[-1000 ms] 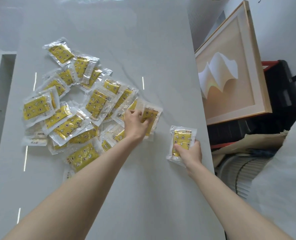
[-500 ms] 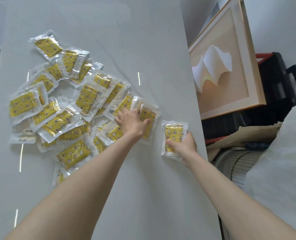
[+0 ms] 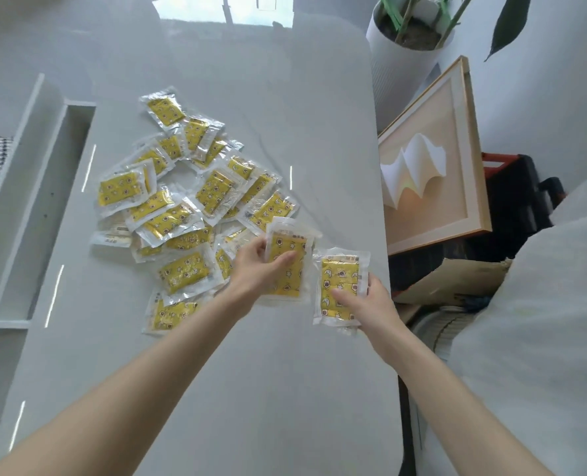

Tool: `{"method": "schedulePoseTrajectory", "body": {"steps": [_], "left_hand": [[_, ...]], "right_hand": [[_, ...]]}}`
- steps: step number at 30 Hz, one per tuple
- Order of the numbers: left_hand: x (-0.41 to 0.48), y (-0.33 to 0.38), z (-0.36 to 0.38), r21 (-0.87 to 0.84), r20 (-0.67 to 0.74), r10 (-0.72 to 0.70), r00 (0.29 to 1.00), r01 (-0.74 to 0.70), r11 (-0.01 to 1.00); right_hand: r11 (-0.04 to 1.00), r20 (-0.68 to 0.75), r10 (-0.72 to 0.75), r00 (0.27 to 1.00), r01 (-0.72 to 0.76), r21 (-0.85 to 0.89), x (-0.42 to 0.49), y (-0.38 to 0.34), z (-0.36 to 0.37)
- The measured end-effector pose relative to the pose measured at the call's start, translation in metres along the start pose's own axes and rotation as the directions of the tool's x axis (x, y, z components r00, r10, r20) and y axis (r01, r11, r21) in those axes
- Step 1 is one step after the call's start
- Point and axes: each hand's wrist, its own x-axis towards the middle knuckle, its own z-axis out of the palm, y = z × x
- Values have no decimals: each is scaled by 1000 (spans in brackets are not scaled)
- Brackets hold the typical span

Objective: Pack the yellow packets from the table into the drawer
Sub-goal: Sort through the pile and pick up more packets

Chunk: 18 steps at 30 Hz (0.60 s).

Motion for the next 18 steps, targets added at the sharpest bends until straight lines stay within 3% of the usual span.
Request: {"method": "schedulePoseTrajectory", "body": {"steps": [4,10,18], "left_hand": [[-62,15,-26,-182,-20,-32,999,28,983],[-161,39,-59,-361,-76,39,996,-64,930],[-284,52,-110,-458,-241,30,970,-141,878]], "right_hand": [[990,2,-139,990,139,-15,-56,-15,-1],[928,52,-367,929,369,-43,-146,-48,-4],[874,196,-457,868,478,-81,-254,-81,13]]}}
